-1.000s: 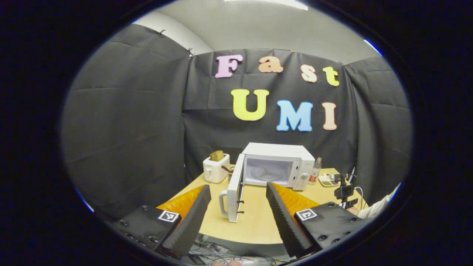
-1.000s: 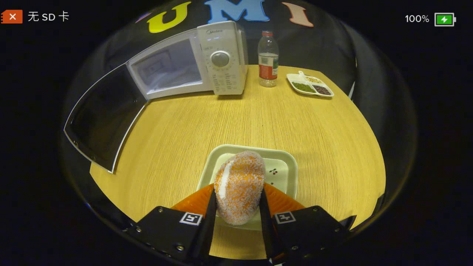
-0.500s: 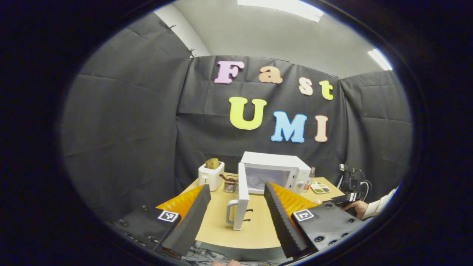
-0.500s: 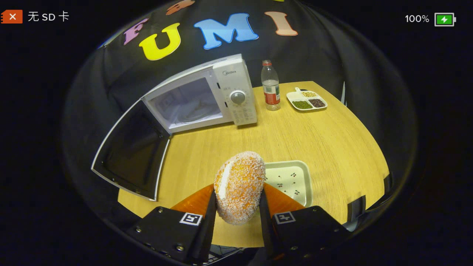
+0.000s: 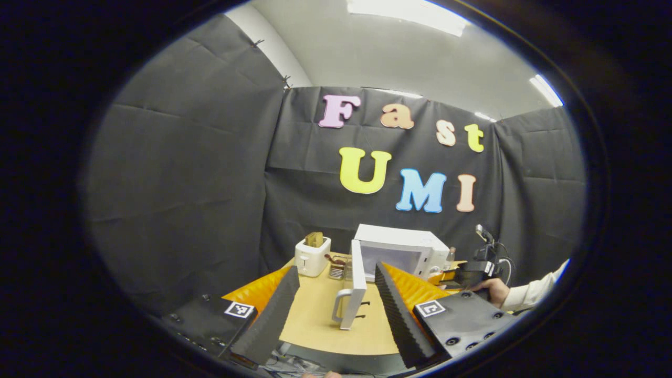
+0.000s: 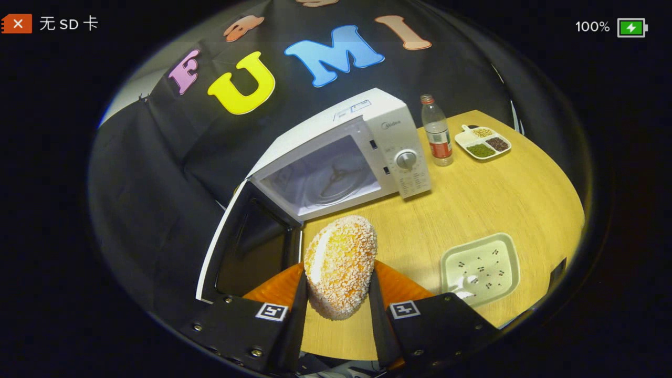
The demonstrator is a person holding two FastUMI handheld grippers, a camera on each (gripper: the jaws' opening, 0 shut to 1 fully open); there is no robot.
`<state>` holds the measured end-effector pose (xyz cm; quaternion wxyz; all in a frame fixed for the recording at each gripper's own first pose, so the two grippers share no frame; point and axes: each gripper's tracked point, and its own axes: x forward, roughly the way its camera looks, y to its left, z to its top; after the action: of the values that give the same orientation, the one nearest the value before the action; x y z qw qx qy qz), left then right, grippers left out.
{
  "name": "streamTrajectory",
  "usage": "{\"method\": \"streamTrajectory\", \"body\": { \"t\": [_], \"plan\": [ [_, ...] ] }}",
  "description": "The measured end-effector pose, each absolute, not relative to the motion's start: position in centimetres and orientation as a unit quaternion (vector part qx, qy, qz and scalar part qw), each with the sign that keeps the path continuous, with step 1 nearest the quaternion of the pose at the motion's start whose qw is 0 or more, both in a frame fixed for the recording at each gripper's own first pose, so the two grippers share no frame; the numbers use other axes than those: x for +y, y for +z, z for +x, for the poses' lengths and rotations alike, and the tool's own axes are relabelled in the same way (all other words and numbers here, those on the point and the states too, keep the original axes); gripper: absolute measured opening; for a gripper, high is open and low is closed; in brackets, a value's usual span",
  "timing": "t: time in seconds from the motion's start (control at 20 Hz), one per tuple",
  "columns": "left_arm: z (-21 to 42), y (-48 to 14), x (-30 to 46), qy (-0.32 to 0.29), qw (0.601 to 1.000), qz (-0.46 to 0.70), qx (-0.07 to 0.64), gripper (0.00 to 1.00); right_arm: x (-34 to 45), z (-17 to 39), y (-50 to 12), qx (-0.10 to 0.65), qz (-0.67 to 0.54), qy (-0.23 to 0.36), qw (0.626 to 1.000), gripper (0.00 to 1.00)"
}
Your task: Open the microwave oven with the left hand, put the food in, and close the microwave oven.
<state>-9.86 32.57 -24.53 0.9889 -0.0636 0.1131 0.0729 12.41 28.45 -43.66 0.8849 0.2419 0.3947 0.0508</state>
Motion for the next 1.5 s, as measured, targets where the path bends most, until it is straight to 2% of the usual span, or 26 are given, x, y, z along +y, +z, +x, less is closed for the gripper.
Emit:
{"method": "streamTrajectory", "body": {
  "t": [0.05,0.35,0.65,0.9,1.15,1.3,1.35,1.5],
  "plan": [
    [-10.0,-24.7,32.5,0.075,0.988,-0.061,0.117,0.94,29.2,13.3,-43.8,0.394,0.247,0.054,0.884,0.56],
    [-9.0,-25.6,32.1,0.095,0.983,-0.051,0.150,0.94,32.0,19.9,-45.5,0.382,0.264,0.059,0.883,0.56],
    [-4.7,-28.5,30.6,0.129,0.969,-0.061,0.202,0.94,33.0,26.9,-50.0,0.362,0.297,0.037,0.883,0.55],
    [-3.4,-30.7,30.8,0.151,0.957,-0.044,0.245,0.96,32.7,31.9,-53.8,0.339,0.306,-0.008,0.890,0.55],
    [-2.6,-31.8,30.0,0.159,0.950,-0.050,0.263,0.94,33.7,34.9,-55.6,0.314,0.300,-0.009,0.901,0.56],
    [-2.2,-32.5,30.1,0.163,0.947,-0.047,0.273,0.96,33.6,37.0,-56.1,0.291,0.307,-0.033,0.905,0.55],
    [-2.2,-32.5,30.2,0.165,0.946,-0.047,0.275,0.96,33.6,37.7,-56.5,0.288,0.313,-0.039,0.904,0.59],
    [-2.7,-33.2,30.7,0.176,0.941,-0.046,0.285,0.97,32.8,39.9,-57.2,0.267,0.305,-0.076,0.911,0.60]
  ]
}}
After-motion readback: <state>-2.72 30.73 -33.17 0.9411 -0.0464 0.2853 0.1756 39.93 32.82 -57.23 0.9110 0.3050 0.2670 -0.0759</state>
